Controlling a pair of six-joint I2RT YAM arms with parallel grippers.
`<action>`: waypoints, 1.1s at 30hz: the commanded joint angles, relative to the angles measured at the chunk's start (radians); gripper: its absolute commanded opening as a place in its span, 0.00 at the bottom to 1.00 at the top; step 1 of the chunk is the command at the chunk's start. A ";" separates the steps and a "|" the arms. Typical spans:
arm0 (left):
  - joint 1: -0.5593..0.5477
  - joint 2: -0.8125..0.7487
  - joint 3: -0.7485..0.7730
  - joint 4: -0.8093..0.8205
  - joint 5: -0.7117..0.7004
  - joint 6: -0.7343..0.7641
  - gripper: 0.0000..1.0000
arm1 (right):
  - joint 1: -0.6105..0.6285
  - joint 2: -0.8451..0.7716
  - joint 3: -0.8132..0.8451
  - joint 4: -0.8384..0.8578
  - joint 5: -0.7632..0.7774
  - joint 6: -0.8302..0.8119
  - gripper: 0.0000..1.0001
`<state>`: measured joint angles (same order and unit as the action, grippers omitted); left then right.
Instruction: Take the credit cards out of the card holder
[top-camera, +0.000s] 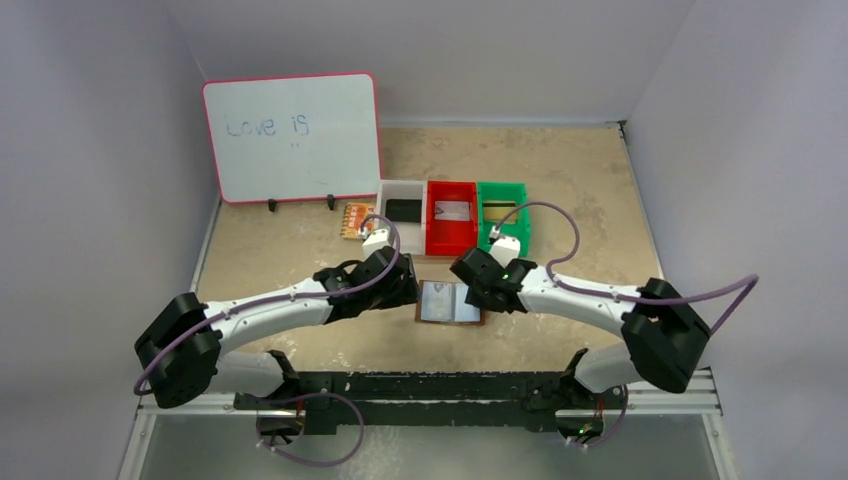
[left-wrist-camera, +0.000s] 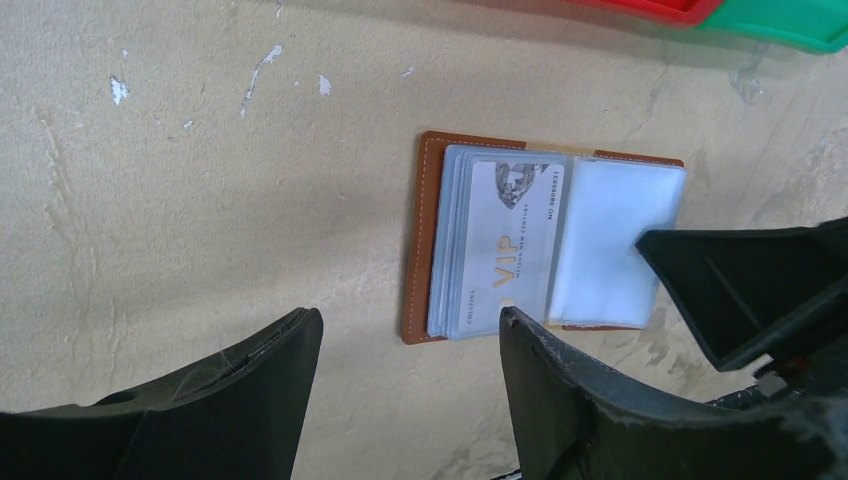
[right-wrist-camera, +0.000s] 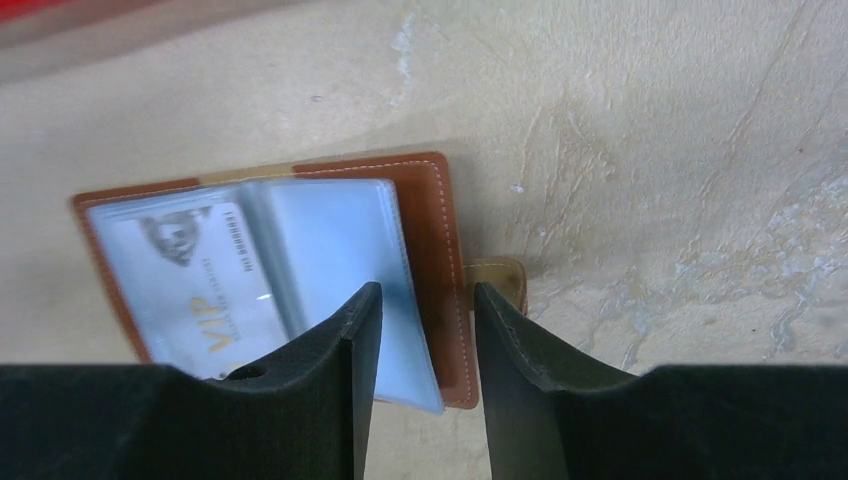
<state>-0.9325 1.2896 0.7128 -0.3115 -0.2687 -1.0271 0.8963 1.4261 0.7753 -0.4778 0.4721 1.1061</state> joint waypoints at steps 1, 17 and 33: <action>-0.006 -0.037 0.005 0.008 -0.030 0.015 0.65 | -0.003 -0.119 0.053 0.013 0.005 -0.053 0.43; -0.005 -0.063 0.020 -0.006 -0.051 0.003 0.65 | -0.027 -0.184 -0.045 0.369 -0.290 -0.141 0.36; -0.007 -0.072 0.042 -0.058 -0.138 -0.044 0.56 | -0.157 -0.105 -0.236 0.654 -0.518 -0.135 0.37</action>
<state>-0.9325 1.2503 0.7128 -0.3317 -0.3080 -1.0332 0.7517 1.2987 0.5491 0.1013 -0.0021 0.9791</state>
